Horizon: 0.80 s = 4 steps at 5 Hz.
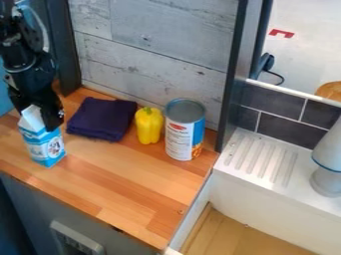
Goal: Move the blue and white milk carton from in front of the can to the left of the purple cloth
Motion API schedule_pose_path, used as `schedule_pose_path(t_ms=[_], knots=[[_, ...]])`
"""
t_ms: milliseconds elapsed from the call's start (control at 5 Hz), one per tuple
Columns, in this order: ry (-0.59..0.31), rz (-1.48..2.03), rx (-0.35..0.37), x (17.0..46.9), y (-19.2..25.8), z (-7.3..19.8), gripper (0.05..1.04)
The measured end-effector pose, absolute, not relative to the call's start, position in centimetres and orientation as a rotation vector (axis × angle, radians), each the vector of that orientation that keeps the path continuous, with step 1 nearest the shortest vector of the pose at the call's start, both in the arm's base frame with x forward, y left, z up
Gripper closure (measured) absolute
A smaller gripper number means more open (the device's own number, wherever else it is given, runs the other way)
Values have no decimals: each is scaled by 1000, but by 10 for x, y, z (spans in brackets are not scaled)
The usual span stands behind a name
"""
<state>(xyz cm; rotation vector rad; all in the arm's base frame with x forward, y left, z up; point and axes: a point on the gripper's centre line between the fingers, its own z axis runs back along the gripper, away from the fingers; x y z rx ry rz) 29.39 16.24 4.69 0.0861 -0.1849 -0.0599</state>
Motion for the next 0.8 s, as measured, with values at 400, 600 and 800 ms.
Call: schedule_pose_path(t_ms=[400,600,800], knots=[[-227,-47,95,287,168,67,81],[-300,-1,94,279,174,100,81],[-357,20,84,277,176,140,83]])
